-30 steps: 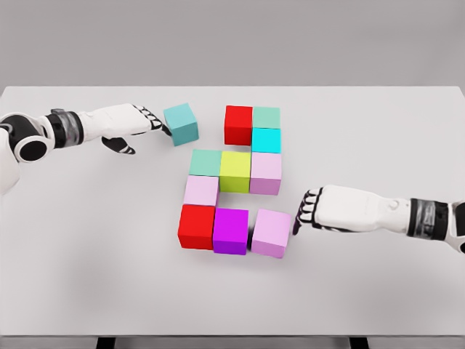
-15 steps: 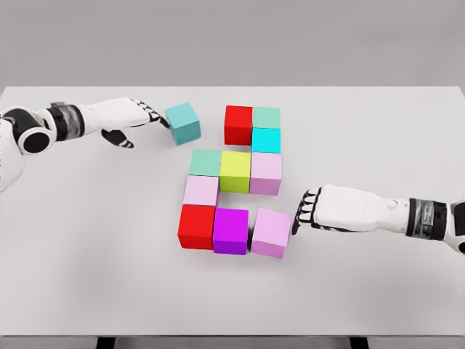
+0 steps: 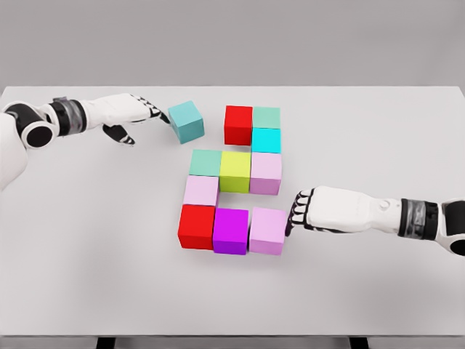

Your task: Assemble the squares on the desktop into the number 2

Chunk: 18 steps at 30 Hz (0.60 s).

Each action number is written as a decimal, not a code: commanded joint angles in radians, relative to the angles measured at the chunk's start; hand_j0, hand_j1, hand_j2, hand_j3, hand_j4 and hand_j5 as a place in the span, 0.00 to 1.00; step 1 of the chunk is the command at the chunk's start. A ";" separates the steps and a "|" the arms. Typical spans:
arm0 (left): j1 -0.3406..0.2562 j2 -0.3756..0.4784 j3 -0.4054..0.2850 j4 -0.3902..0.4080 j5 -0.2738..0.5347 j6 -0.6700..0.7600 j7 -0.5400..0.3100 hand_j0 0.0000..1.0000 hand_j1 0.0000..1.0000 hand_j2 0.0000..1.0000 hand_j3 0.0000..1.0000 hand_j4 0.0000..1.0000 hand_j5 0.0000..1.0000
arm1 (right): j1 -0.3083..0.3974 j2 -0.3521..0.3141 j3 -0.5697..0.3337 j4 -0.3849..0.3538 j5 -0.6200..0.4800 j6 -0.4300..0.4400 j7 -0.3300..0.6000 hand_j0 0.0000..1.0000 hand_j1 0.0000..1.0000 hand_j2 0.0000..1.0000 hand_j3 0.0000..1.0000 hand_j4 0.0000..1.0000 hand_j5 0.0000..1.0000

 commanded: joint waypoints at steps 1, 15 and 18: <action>-0.002 -0.016 0.003 0.029 0.005 0.001 0.000 0.87 0.87 0.87 0.87 0.87 0.87 | -0.002 0.000 -0.001 0.002 -0.006 -0.001 -0.002 0.57 0.57 0.57 0.57 0.57 0.57; -0.029 -0.057 0.005 0.080 0.005 0.001 0.000 0.90 0.90 0.90 0.90 0.90 0.90 | -0.002 -0.005 -0.004 0.020 -0.008 -0.001 -0.005 0.57 0.57 0.57 0.57 0.57 0.57; -0.040 -0.071 0.005 0.112 0.005 0.001 0.000 0.90 0.90 0.90 0.90 0.90 0.90 | 0.000 -0.002 -0.003 0.016 -0.009 -0.001 -0.005 0.57 0.57 0.57 0.57 0.57 0.57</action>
